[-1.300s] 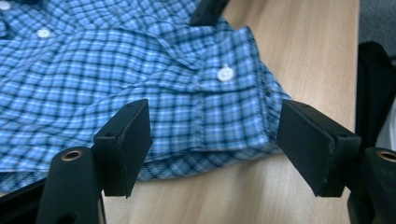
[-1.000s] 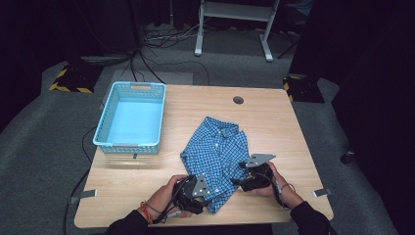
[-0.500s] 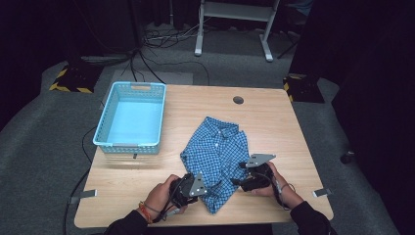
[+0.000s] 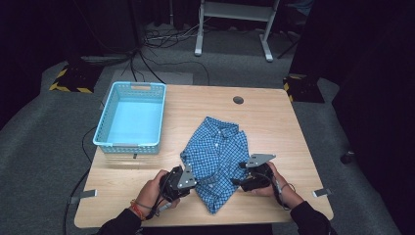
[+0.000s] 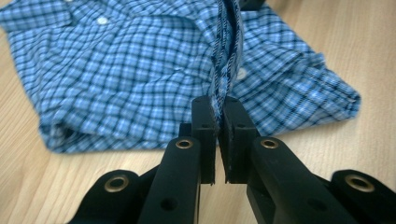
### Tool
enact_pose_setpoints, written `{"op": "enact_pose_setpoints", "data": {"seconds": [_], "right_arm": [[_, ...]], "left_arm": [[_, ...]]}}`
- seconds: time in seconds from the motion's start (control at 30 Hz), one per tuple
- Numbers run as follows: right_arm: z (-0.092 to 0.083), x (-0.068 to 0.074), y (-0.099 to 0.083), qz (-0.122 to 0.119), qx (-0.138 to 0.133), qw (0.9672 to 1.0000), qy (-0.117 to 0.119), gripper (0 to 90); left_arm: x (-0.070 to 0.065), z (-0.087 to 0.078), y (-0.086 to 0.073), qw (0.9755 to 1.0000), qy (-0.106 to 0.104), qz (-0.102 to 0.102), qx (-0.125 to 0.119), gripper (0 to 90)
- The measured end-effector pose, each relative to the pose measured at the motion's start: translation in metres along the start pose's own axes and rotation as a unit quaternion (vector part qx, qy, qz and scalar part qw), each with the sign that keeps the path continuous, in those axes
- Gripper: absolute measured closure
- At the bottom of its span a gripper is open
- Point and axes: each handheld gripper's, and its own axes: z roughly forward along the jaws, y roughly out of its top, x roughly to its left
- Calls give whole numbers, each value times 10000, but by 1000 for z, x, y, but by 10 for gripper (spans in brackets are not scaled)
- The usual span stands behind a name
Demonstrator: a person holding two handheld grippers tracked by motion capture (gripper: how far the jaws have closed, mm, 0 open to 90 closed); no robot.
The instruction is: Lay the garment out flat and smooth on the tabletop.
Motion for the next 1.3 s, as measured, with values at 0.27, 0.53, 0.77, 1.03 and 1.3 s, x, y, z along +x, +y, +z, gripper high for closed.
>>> {"op": "enact_pose_setpoints", "data": {"seconds": [0.27, 0.53, 0.77, 1.03, 1.3], "right_arm": [[0, 0, 0, -4, 2, 10000, 10, 264], [0, -1, 0, -23, 2, 10000, 29, 265], [-1, -2, 0, -40, 1, 10000, 37, 265], [-1, -2, 0, -43, 13, 10000, 46, 265], [-4, -5, -2, 12, 74, 10000, 64, 274]], "left_arm": [[10, -9, -15, 9991, 245, -349, -45, 850], [23, -19, -32, 9962, 417, -761, -39, 849], [33, -28, -46, 9935, 567, -992, -2, 849], [40, -38, -60, 9898, 721, -1228, -38, 848], [40, -48, -66, 9873, 750, -1396, -149, 848]]}}
